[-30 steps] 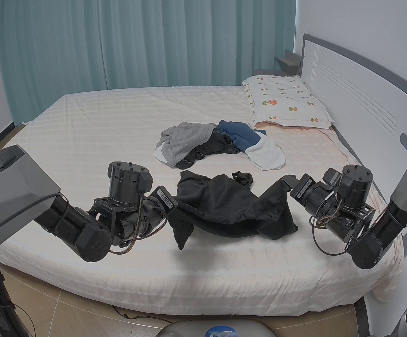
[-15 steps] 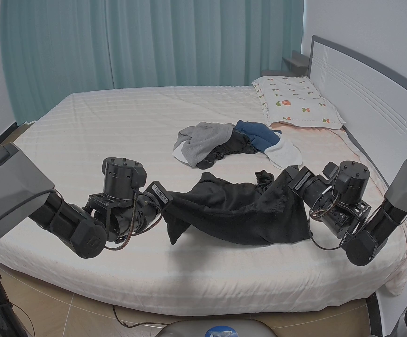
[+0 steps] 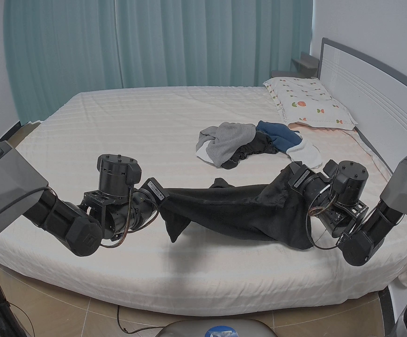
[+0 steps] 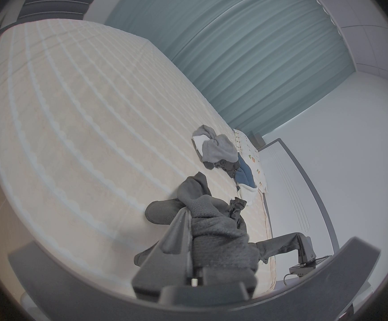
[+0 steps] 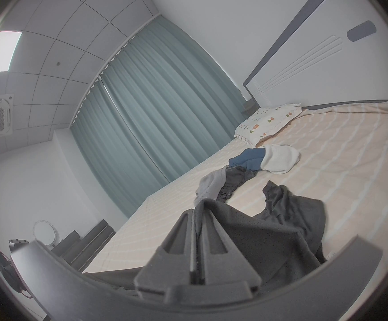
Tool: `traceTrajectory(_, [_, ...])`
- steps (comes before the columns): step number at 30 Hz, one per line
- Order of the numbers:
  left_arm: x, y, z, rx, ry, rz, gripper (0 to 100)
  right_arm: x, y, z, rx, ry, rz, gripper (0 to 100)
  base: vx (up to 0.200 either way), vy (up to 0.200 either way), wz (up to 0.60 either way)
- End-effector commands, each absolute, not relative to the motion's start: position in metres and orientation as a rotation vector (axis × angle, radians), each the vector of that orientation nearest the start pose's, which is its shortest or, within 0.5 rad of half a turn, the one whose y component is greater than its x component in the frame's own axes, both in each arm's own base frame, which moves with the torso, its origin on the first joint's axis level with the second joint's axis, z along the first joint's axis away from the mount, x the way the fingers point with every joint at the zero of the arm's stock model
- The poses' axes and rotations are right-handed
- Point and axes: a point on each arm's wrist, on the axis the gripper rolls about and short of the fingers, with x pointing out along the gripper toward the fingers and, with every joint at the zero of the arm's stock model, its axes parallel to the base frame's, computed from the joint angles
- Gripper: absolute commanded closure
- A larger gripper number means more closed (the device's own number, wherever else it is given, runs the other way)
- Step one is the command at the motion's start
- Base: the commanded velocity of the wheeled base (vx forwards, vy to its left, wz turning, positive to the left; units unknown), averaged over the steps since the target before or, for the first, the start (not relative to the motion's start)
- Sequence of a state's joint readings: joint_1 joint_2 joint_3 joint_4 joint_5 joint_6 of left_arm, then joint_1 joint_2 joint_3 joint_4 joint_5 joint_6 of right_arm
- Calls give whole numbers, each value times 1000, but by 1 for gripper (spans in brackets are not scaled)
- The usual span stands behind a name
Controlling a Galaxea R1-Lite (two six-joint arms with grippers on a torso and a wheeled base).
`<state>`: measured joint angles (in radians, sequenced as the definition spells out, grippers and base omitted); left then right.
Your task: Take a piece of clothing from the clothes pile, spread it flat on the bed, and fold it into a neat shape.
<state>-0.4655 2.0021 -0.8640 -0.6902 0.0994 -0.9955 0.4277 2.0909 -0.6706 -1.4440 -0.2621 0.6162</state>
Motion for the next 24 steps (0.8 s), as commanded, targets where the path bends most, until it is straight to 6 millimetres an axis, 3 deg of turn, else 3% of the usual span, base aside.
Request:
traceTrajectory(1, [321, -157, 105, -847, 561, -113, 100, 323, 141, 101, 625, 21, 172, 100, 0, 200, 0])
traceTrajectory(12, [319, -149, 118, -861, 525, -113, 100, 331, 165, 119, 584, -39, 245, 100, 0, 200, 0])
traceTrajectory(24, [320, -140, 126, -858, 493, -106, 100, 338, 166, 130, 580, -83, 270, 100, 0, 200, 0])
